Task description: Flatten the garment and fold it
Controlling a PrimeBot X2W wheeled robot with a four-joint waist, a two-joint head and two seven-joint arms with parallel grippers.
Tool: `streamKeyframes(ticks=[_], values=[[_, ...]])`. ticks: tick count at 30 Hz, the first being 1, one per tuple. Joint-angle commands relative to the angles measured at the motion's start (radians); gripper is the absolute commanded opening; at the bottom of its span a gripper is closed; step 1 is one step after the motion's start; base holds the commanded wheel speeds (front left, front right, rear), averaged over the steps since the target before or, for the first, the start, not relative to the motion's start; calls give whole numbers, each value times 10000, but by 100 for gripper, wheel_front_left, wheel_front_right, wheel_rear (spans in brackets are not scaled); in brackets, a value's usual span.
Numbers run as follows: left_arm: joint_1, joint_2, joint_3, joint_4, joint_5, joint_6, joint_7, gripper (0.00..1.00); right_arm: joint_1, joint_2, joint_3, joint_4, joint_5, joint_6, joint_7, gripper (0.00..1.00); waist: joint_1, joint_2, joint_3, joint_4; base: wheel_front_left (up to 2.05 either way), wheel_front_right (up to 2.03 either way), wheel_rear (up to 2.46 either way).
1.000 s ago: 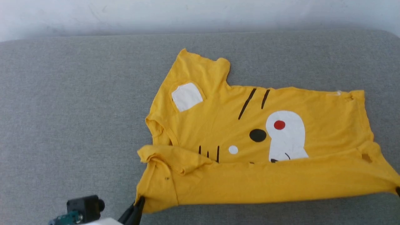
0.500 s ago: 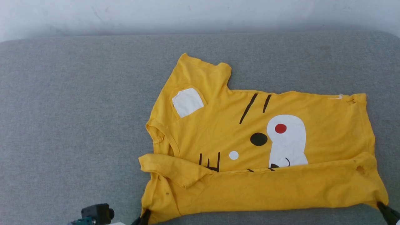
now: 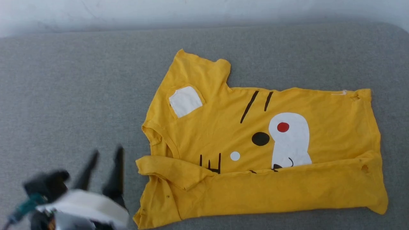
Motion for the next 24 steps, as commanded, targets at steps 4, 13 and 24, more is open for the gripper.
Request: streamKeyframes(ticks=[4,13,24], values=[[-1964,696,47,-382,1386,455,323,100,-736,30,349,-397,-263,-7,-819,100,0,0,785,-241,0,0,0],[-8414,1289,-1625,1250,3471,-788,2535,100,-2240,-522,1882,-90,-189,-7,-1688,100,0,0,2392,-566,0,0,0],[-12136,475,-3039,5180,3263,-2491,5052,100,-3231,-669,2779,574,103,-7,-2266,100,0,0,3747,-1238,0,0,0]])
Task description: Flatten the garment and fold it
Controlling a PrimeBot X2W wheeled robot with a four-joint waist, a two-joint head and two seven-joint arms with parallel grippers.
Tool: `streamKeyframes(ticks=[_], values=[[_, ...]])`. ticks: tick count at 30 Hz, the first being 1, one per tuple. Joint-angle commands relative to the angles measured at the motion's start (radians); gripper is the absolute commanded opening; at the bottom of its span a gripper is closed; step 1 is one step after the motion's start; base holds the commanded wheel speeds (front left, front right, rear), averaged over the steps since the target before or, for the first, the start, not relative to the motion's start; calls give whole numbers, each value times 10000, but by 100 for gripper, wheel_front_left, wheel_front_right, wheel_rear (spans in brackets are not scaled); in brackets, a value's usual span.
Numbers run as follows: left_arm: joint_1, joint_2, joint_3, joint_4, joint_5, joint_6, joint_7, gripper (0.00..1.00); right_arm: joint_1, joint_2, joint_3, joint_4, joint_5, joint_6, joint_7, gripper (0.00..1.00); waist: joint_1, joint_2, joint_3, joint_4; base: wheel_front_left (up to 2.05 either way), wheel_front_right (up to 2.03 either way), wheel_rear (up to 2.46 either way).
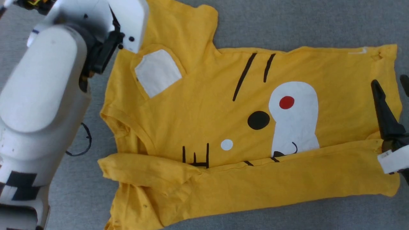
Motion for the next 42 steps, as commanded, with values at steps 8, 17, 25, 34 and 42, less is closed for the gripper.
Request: streamKeyframes(ticks=[8,17,25,34,42], values=[[-581,187,-189,1179,-93,-262,906,100,-490,38,173,564,214,-9,-384,100,-3,-1,1070,-944,0,0,0],[-223,686,-96,1342,-269,-45,1674,0,-770,-97,249,786,315,-9,-591,100,-3,-1,1285,-1096,0,0,0],[-27,629,-61,874,-450,5,1406,0,-1870,-1107,229,173,1123,-9,296,100,-3,-1,951,-868,0,0,0],[-43,331,-128,520,-596,117,1287,0,-3215,-2378,554,1564,1774,-9,2593,100,-3,-1,1138,-385,0,0,0],[-79,75,-158,539,-657,249,1057,0,-3568,-2650,1076,2833,1974,-9,2644,100,-3,-1,1404,-67,0,0,0]])
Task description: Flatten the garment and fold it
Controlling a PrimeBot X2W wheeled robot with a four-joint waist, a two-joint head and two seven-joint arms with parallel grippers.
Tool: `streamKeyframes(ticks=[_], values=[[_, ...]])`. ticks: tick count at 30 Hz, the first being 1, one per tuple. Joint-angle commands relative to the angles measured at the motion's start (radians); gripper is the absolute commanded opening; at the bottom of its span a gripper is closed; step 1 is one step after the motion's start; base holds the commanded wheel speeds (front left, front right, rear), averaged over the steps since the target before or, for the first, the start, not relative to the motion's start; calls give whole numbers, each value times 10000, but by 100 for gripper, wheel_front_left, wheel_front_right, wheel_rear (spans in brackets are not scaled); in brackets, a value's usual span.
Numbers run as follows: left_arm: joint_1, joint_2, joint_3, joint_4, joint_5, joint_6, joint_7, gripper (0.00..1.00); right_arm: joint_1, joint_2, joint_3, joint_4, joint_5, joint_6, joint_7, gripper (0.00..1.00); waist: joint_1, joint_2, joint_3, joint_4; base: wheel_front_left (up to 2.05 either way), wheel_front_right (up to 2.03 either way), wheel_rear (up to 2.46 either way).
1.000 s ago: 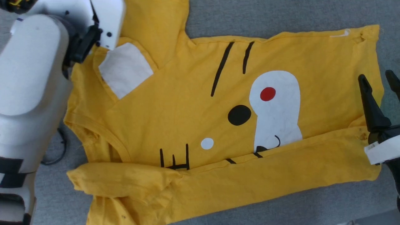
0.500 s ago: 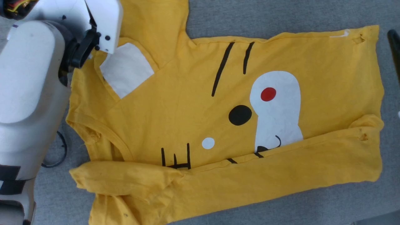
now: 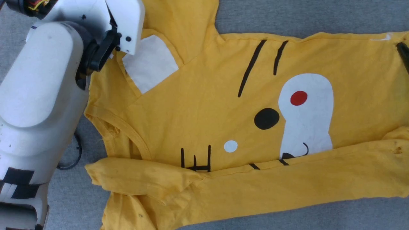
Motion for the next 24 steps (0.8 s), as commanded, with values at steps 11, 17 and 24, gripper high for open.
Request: streamKeyframes(ticks=[11,17,24], values=[[46,-45,-59,42,-148,50,-214,0,-638,-249,634,728,454,-9,-212,0,0,0,127,252,0,0,0],[489,-39,425,-538,-620,-15,-1250,0,-511,-355,553,555,554,-9,-693,0,0,0,-385,242,0,0,0],[2031,129,1308,-2271,-1524,68,-2520,0,438,-341,-132,-97,808,-9,-1113,0,0,0,-1333,336,0,0,0]])
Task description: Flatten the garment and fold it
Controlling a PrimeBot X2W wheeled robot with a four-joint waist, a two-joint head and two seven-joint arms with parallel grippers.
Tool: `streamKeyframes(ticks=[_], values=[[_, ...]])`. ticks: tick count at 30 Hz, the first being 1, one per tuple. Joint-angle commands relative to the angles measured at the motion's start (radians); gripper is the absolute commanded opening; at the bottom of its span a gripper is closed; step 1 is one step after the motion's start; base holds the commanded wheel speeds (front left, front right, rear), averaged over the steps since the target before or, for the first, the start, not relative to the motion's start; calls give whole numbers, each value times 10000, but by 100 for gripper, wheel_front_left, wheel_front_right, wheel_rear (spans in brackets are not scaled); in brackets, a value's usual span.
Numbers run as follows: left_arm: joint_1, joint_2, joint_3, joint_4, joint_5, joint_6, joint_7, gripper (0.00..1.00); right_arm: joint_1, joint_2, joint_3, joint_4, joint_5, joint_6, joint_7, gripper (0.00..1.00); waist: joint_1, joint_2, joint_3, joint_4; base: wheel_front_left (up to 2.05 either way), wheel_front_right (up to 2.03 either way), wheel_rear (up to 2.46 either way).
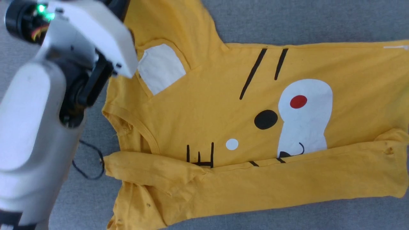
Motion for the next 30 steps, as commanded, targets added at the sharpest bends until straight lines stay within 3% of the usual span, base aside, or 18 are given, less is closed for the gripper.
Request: streamKeyframes(ticks=[1,16,30], values=[[310,72,104,-176,-121,65,-98,0,179,15,-97,-79,67,-11,-65,0,0,0,-520,86,0,0,0],[5296,631,1707,-3965,-1758,614,-1469,0,3011,1214,-1823,-1529,102,-11,-50,0,0,0,-2398,610,0,0,0],[9322,381,2301,-4295,-2980,557,-2478,0,5009,2364,-2637,-1843,107,-11,351,0,0,0,-3202,803,0,0,0]])
